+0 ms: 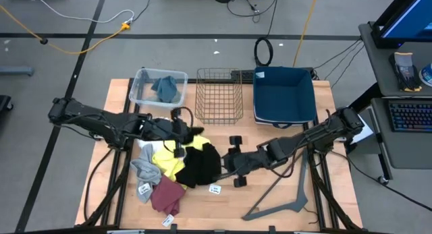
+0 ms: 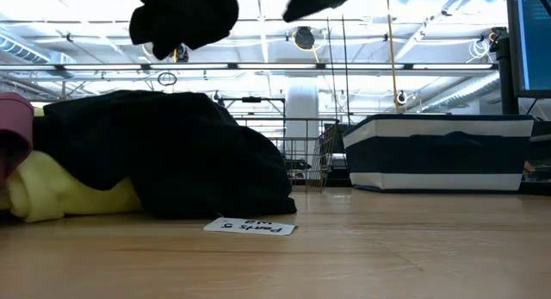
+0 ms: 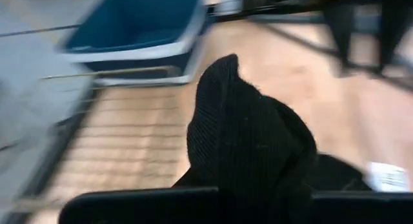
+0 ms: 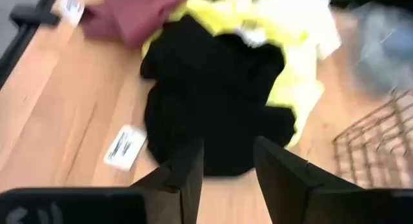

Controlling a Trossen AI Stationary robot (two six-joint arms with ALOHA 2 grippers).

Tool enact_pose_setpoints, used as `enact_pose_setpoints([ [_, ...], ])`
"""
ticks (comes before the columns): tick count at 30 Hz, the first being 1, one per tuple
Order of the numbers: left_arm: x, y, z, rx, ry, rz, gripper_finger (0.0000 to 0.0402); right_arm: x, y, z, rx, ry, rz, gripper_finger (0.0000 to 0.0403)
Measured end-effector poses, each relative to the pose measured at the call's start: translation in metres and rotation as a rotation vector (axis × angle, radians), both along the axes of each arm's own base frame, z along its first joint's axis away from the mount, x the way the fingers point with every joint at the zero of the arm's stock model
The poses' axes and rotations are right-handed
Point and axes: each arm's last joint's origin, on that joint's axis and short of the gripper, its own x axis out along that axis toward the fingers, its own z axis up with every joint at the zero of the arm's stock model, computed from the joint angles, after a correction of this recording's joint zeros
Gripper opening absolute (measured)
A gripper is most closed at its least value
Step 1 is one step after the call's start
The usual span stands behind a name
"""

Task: Pick & Place Cloths
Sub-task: Put the black sock into the transparent container

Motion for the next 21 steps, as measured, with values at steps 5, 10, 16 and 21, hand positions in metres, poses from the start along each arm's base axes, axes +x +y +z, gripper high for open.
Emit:
enact_pose_setpoints([
  [5,-0.018,0.021,0.011,0.122,-0.024,0.252,0.0007,-0.013,0.011,-0.007,-0.006,0.103,0.004,0.0136],
  [10,-0.034,0.049,0.021,0.221,-0.019,0.467,0.001,-0.026,0.024,-0.012,-0.001,0.173,0.003,0.0131],
  [16,-0.05,0.094,0.025,0.264,0.013,0.7,0.0007,-0.038,0.04,-0.014,-0.001,0.211,0.028,0.013],
  [21,-0.062,0.133,0.021,0.244,0.061,0.846,0.0007,-0.046,0.052,-0.014,-0.007,0.214,0.07,0.013],
])
